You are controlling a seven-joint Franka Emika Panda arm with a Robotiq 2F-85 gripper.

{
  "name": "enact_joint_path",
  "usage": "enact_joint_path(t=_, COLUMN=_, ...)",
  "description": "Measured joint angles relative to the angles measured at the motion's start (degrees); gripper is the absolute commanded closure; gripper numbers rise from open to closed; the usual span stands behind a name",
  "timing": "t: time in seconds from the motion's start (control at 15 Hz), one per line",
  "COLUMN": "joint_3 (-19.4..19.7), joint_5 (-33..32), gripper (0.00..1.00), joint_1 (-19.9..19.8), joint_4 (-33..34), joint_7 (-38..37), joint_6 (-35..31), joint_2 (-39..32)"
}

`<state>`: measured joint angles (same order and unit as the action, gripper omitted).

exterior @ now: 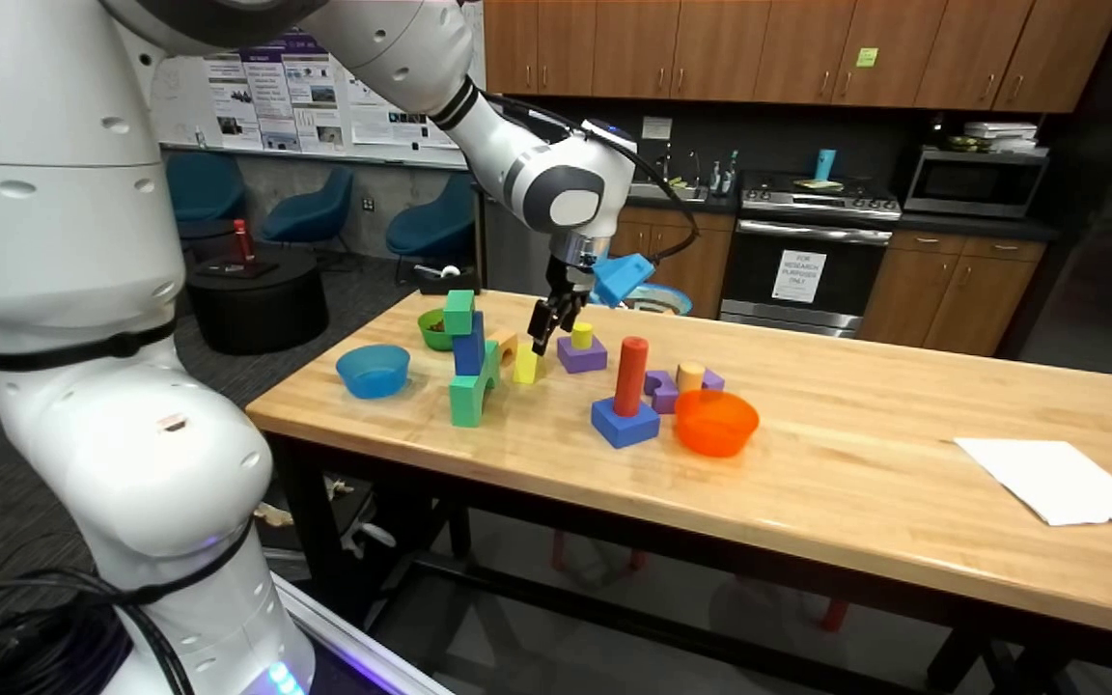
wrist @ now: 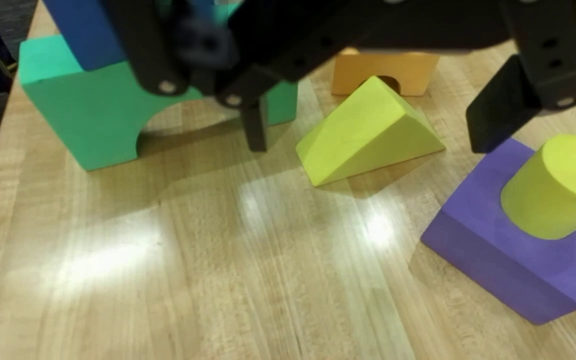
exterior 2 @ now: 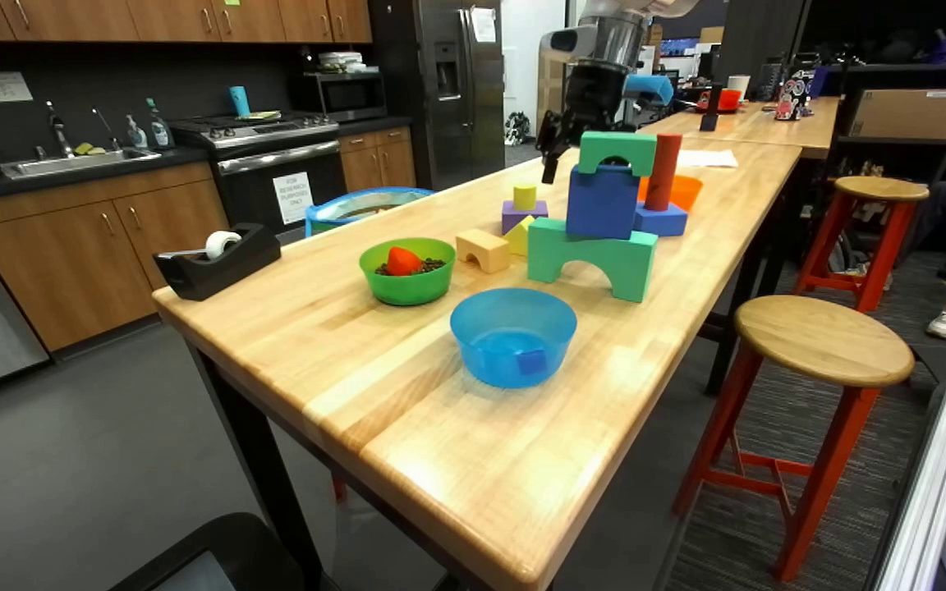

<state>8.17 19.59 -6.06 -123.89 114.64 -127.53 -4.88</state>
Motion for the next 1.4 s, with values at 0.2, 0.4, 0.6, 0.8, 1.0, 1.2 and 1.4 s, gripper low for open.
enact_joint_path(t=0.2, joint_3=-1.59, joint_5=-0.14, gripper=0.00, joint_1=0.10, joint_4=0.09, joint_7=1.35, joint_6=0.00, joint_2=0.00)
enact_joint_path(t=0.4, joint_3=-3.45, joint_5=-1.08, gripper=0.00, joint_1=0.61, joint_4=0.10, joint_7=1.46, joint_6=-0.31, joint_2=0.00)
enact_joint_path(t=0.6, joint_3=-4.65, joint_5=-1.44, gripper=0.00, joint_1=0.99, joint_4=0.10, joint_7=1.48, joint_6=-0.44, joint_2=-0.02)
enact_joint_path(t=0.8, joint_3=-5.09, joint_5=-1.44, gripper=0.00, joint_1=0.98, joint_4=0.10, joint_7=1.89, joint_6=-0.45, joint_2=-0.17)
enact_joint_path(t=1.0, joint_3=-5.18, joint_5=-1.44, gripper=0.00, joint_1=0.98, joint_4=0.28, joint_7=2.30, joint_6=-0.45, joint_2=-0.52)
enact_joint_path(t=1.2, joint_3=-5.65, joint_5=-1.52, gripper=0.00, joint_1=0.99, joint_4=1.22, joint_7=2.80, joint_6=-0.40, joint_2=-1.55)
enact_joint_path(t=1.4, joint_3=-6.30, joint_5=-2.28, gripper=0.00, joint_1=1.00, joint_4=2.47, joint_7=2.83, joint_6=-0.34, joint_2=-2.78)
